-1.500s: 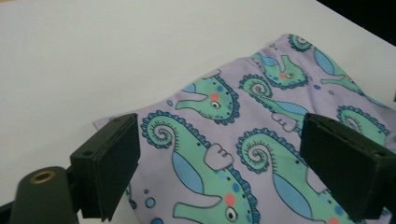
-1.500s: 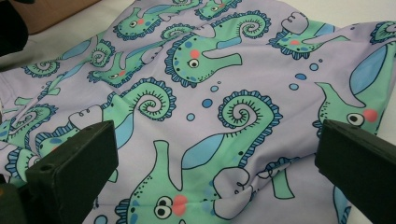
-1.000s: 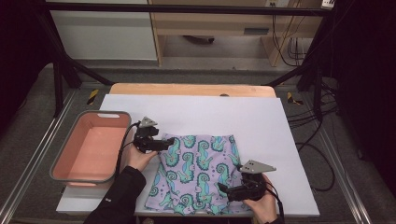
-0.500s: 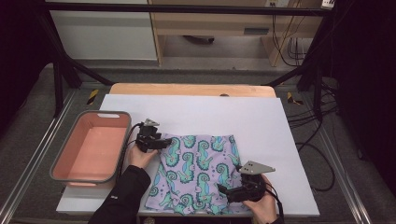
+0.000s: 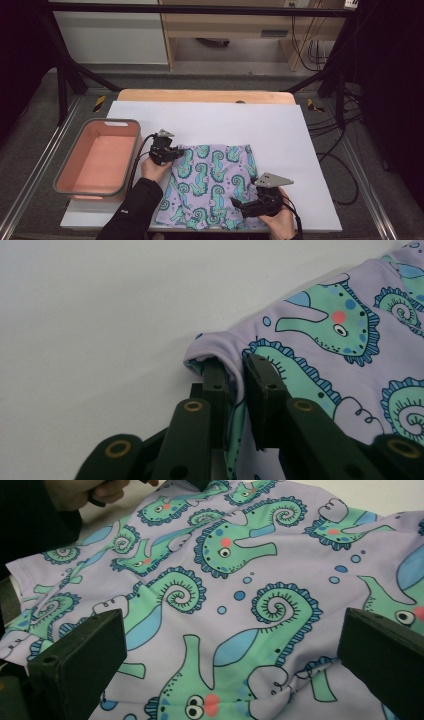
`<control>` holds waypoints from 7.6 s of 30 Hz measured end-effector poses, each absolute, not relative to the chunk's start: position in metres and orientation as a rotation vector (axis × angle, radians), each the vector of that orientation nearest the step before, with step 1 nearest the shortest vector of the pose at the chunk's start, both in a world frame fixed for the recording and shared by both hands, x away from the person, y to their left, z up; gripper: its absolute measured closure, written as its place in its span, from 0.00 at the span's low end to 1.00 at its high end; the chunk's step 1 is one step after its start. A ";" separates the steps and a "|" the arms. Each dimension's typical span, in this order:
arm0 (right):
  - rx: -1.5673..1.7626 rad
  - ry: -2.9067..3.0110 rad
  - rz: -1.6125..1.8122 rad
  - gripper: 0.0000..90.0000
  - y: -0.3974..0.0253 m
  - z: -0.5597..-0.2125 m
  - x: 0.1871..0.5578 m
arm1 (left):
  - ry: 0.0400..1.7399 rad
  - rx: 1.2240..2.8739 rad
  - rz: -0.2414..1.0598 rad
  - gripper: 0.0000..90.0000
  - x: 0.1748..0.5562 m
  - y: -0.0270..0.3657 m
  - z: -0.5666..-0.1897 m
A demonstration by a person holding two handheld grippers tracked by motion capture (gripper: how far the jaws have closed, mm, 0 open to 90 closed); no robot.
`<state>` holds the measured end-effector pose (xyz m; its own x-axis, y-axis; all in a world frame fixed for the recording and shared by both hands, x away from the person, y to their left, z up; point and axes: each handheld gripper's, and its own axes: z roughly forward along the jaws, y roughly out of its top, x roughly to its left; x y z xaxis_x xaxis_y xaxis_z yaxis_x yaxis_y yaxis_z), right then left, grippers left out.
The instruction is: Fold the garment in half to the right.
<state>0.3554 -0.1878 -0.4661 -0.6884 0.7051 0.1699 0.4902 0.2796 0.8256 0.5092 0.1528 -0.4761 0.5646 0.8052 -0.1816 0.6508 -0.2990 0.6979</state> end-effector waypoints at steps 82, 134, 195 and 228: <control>0.763 2.555 1.032 0.90 -0.023 -0.478 0.327 | 1.154 2.053 0.271 0.94 0.510 0.151 -0.477; 0.779 2.517 1.526 0.93 -0.023 -0.431 0.328 | 1.250 2.097 0.359 0.95 0.491 0.181 -0.391; 1.125 2.343 1.360 0.89 -0.148 -0.468 0.311 | 1.107 2.120 0.254 0.94 0.516 0.011 -0.454; 0.962 2.430 1.247 0.88 -0.103 -0.458 0.341 | 1.059 1.953 0.253 0.10 0.427 0.171 -0.453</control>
<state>0.3415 -0.1027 -0.4582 -0.7527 0.6537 0.0779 0.4445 0.4173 0.7926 0.4269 0.1710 -0.4526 0.6166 0.7579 -0.2129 0.5799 -0.2544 0.7739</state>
